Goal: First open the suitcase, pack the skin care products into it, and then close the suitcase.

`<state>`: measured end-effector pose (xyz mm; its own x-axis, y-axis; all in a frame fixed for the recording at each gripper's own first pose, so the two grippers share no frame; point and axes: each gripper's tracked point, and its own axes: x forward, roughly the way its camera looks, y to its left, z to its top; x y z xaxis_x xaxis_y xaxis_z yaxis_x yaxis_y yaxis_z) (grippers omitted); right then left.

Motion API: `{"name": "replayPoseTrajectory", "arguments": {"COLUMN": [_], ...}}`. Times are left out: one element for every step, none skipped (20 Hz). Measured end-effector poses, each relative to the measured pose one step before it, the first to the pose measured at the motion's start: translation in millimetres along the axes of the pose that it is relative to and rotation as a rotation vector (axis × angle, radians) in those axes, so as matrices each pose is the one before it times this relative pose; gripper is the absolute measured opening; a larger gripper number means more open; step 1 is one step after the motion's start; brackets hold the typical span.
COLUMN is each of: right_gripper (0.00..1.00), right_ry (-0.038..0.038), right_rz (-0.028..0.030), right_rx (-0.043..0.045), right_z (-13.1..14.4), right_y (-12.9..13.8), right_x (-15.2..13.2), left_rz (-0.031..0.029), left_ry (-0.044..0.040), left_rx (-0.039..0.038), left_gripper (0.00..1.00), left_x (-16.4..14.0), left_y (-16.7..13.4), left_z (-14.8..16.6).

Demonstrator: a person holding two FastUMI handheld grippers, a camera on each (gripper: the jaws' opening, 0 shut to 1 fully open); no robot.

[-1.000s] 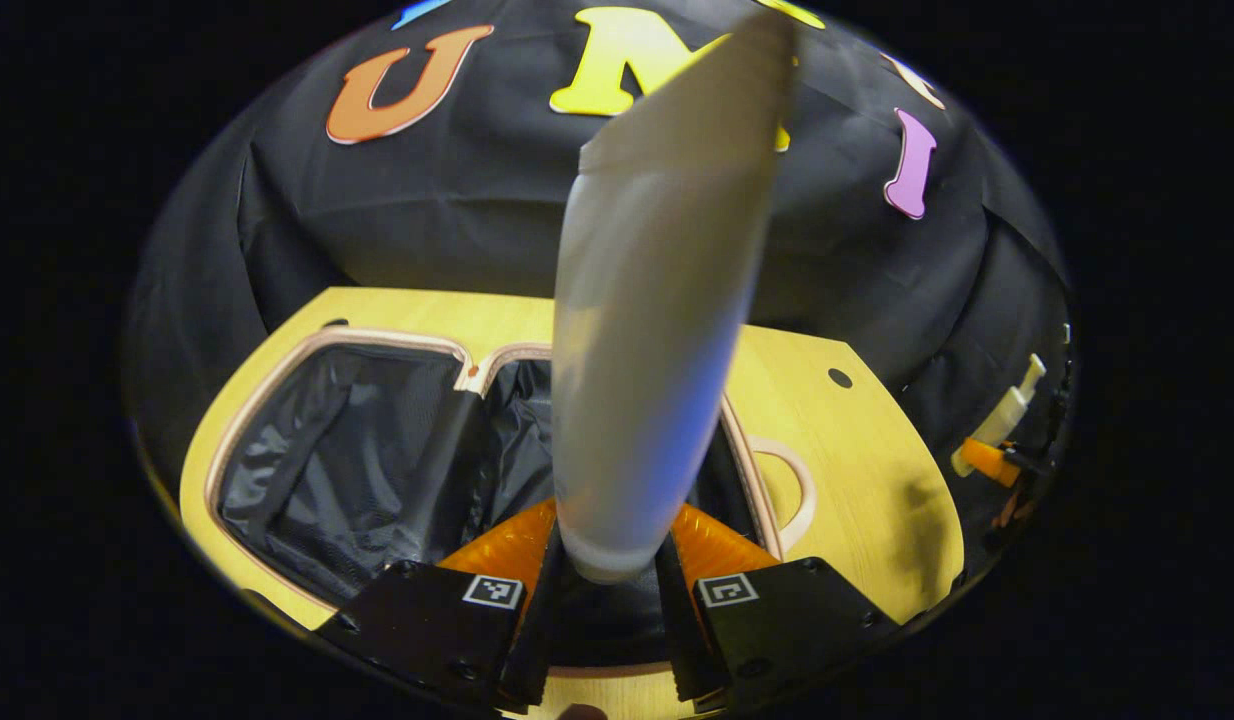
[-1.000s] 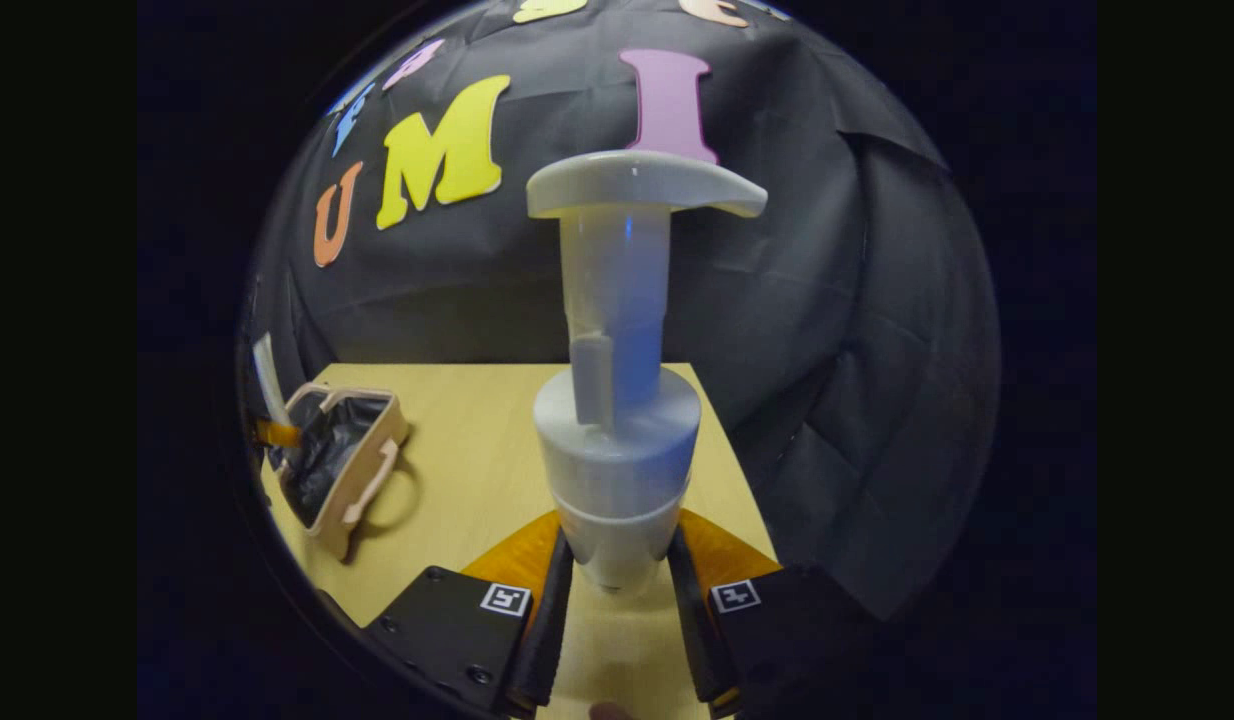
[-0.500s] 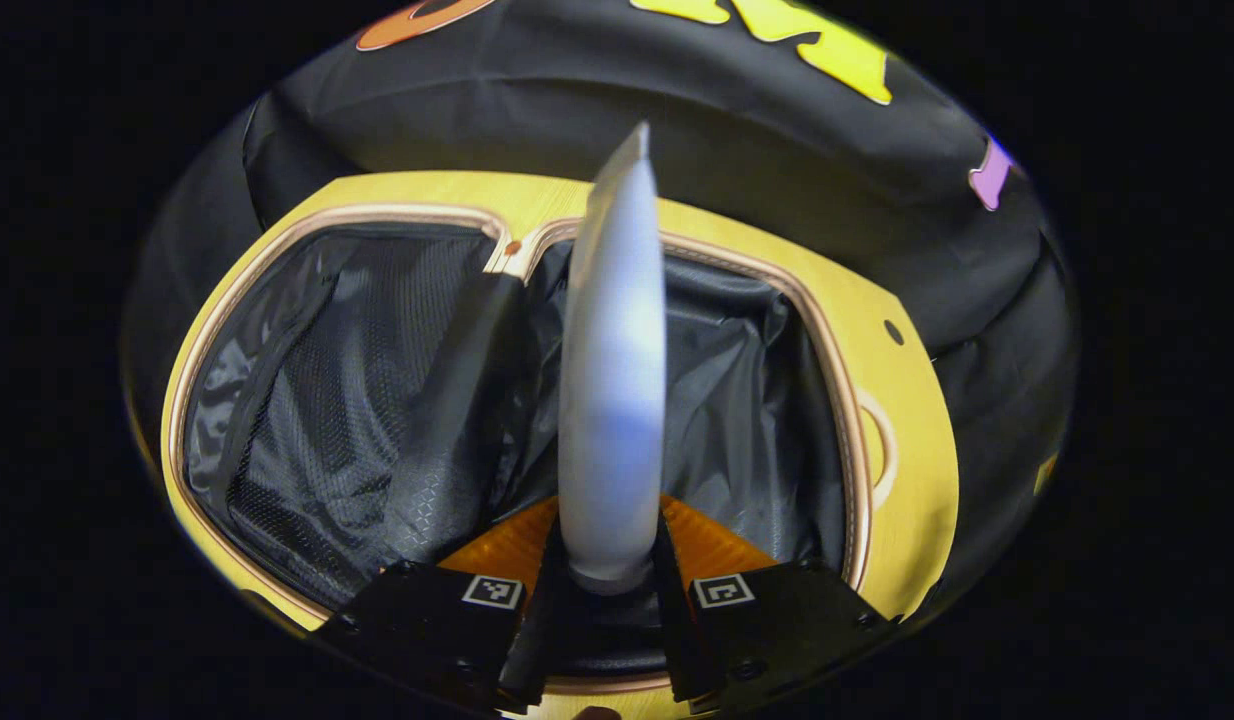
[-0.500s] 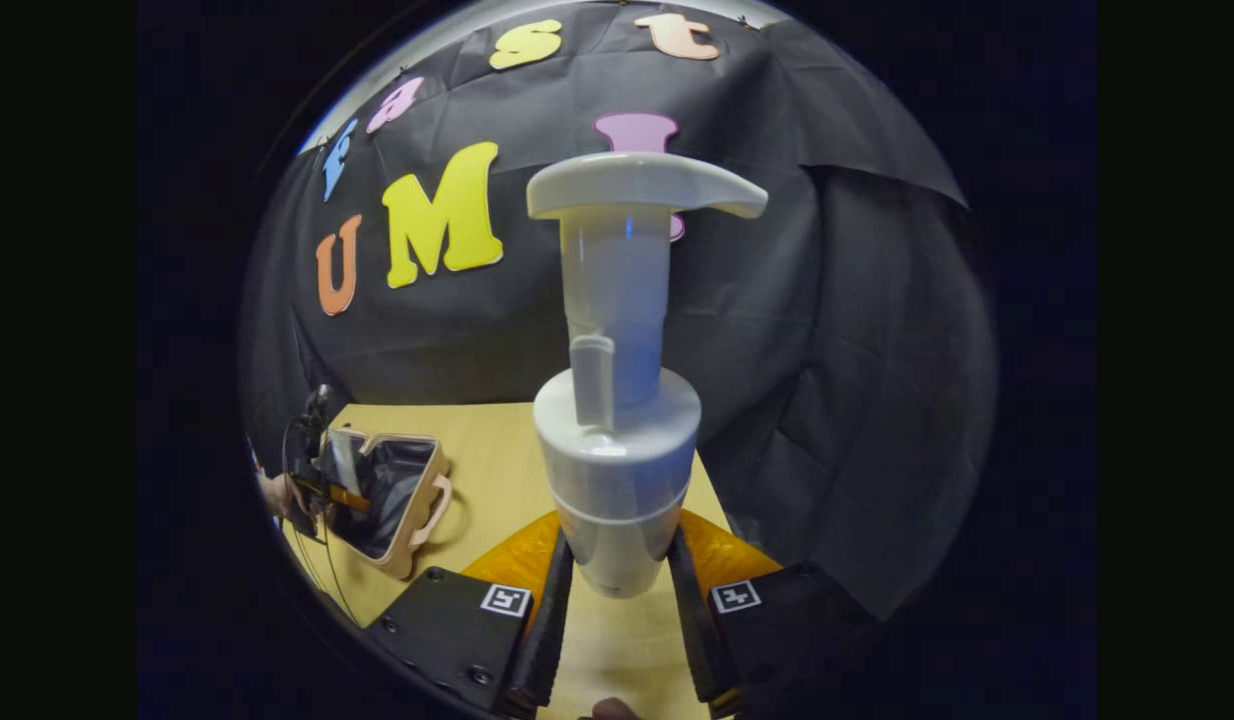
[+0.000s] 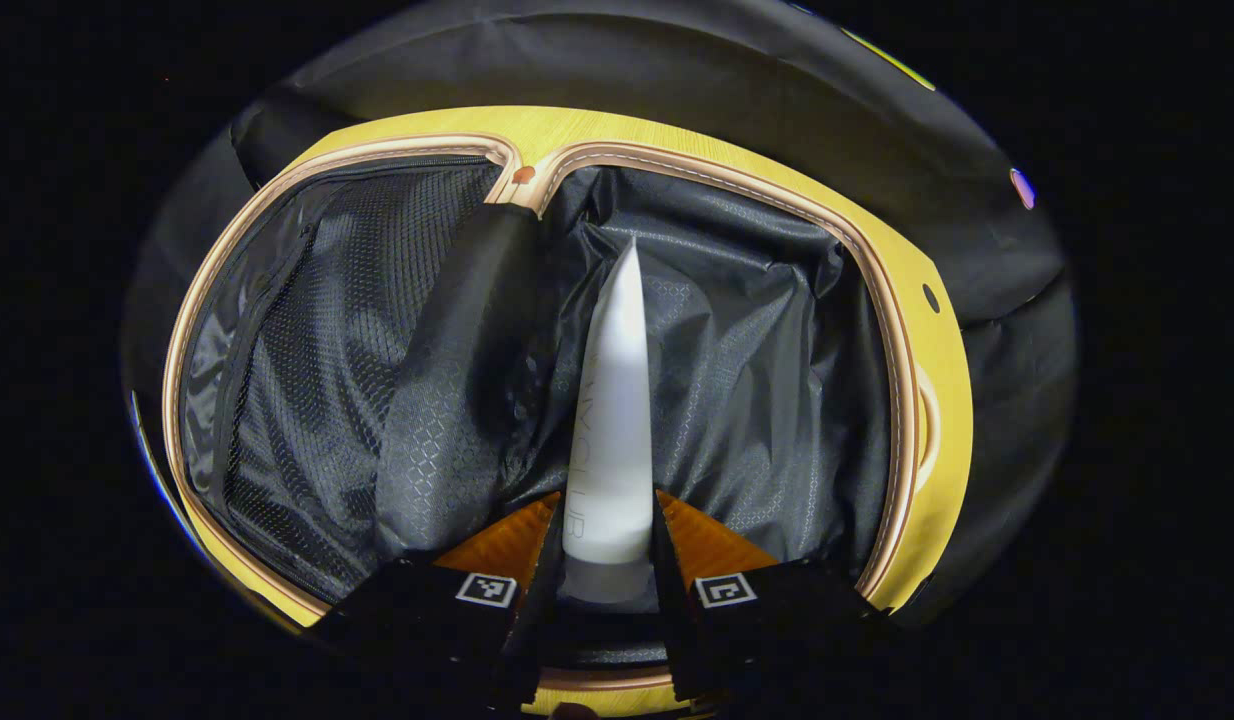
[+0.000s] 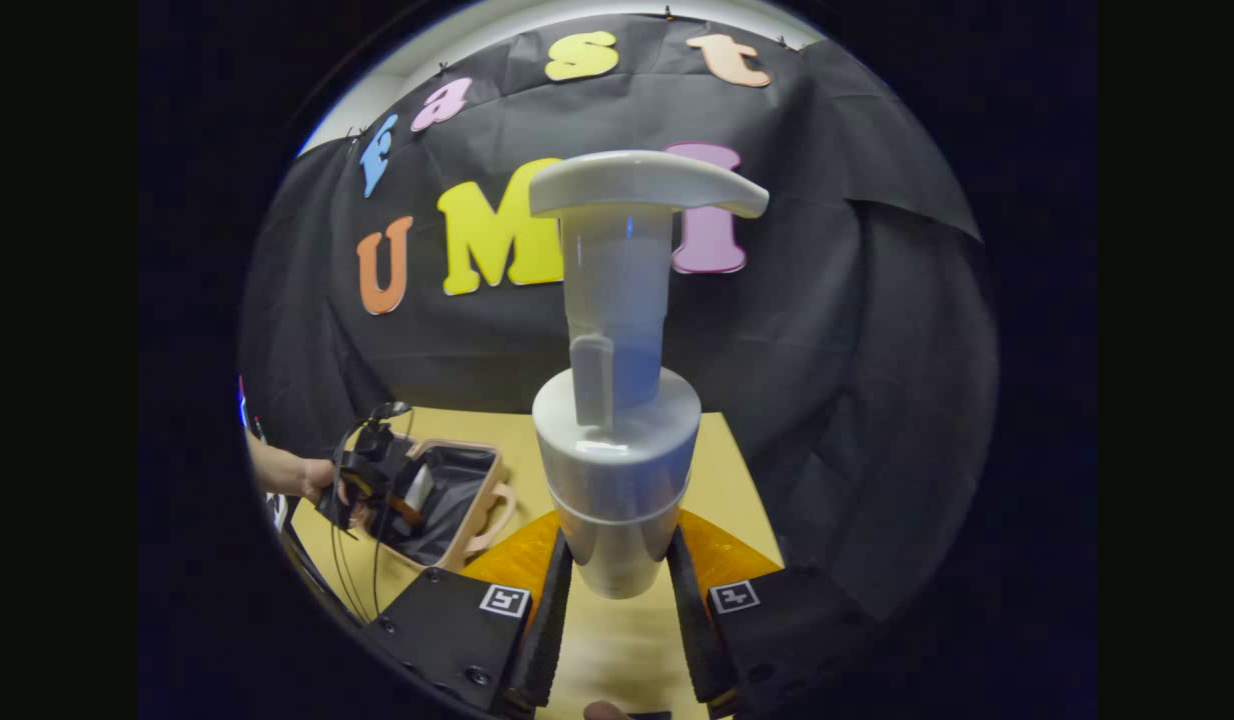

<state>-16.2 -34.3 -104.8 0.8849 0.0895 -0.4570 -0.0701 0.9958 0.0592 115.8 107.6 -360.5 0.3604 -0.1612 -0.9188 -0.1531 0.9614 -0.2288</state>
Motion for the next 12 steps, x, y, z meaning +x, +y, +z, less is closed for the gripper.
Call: {"name": "replayPoseTrajectory", "arguments": {"right_gripper": [0.48,0.48,0.48,0.46,0.46,0.46,0.48,0.48,0.48,0.48,0.48,0.48], "right_ry": [0.01247,0.00972,0.01394,0.01271,0.00954,0.00712,0.00519,0.00262,0.00659,0.00905,0.00945,0.00917], "right_rz": [0.02816,0.02929,0.02682,0.02696,0.03119,0.033,0.02613,0.02928,0.02375,0.02051,0.0172,0.02566], "right_rx": [-0.00531,-0.00923,-0.01658,-0.01773,-0.01779,-0.01602,-0.00936,-0.00504,-0.0086,-0.00814,-0.0044,0.00288], "right_z": [-2.88,-1.63,-2.21,-0.27,-1.57,1.24,2.98,4.89,3.1,3.23,2.7,2.61], "right_y": [13.22,14.19,16.52,15.78,13.96,15.53,13.77,15.09,14.02,13.55,10.56,11.27], "right_x": [4.32,4.49,7.36,7.36,3.51,6.93,6.83,9.93,10.81,12.42,11.46,14.55], "left_rz": [-0.01022,-0.01462,-0.01265,-0.01057,-0.01098,-0.02059,-0.01739,-0.0097,-0.0026,0.00293,-0.00702,-0.02043], "left_ry": [0.00468,0.00169,-0.00581,-0.01585,-0.02887,-0.0374,-0.04801,-0.066,-0.06509,-0.06268,-0.05606,-0.05066], "left_rx": [-0.0123,-0.00893,-0.01112,-0.00891,-0.00379,-0.00008,0.00656,0.01993,0.02605,0.03081,0.02318,0.00958], "left_gripper": [0.53,0.56,0.59,0.73,0.81,0.83,0.83,0.83,0.83,0.83,0.83,0.83], "left_x": [-1.82,-3.14,-6.36,-8.6,-9.43,-12.42,-13.76,-16.88,-16.63,-16.52,-16.79,-17.22], "left_y": [-2.99,-2.65,-2.56,-2.33,-1.66,-2.5,-2.17,-0.42,1.34,3.08,0.94,-0.43], "left_z": [-3.79,-3.14,-1.75,0.21,0.37,3.68,3.49,6.13,5.48,5.12,2.86,0.81]}}
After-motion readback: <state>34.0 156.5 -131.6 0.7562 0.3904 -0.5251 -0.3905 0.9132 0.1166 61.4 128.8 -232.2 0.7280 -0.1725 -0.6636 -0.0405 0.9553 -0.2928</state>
